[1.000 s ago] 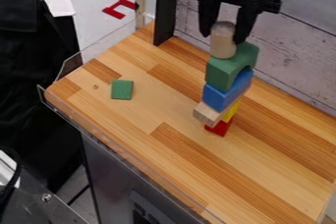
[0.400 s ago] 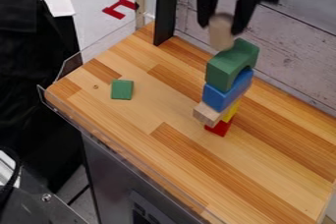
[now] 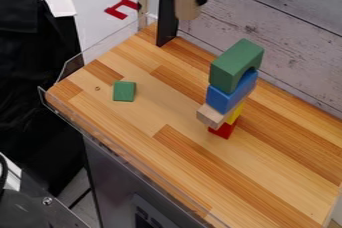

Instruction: Remove the cylinder from the tower and put it above the triangle

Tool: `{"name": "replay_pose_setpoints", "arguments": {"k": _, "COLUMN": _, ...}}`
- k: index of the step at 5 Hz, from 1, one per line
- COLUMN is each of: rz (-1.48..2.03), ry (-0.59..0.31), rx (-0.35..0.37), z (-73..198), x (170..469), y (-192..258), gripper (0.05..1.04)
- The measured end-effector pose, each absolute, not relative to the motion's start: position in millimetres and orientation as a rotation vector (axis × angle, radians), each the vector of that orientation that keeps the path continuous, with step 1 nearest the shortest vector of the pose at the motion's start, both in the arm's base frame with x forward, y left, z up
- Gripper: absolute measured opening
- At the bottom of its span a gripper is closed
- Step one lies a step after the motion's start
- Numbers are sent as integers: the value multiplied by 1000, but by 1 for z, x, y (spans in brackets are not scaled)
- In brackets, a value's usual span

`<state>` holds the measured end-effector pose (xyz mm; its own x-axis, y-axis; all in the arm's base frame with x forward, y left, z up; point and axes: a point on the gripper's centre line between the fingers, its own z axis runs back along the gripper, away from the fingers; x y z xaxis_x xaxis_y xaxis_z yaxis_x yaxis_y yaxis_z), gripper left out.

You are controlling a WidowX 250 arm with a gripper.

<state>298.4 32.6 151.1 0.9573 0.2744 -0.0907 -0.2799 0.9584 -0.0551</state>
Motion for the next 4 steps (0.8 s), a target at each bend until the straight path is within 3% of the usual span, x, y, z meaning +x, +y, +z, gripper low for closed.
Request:
{"name": "replay_pose_setpoints", "arguments": {"k": 1, "rz": 257, "ry": 111, "rx": -89, "z": 124, "x": 297, "y": 43, "gripper": 514}}
{"name": "replay_pose_setpoints", "arguments": {"k": 4, "rz": 256, "ry": 96, "rx": -33, "z": 51, "x": 293, "y": 60, "gripper": 515}}
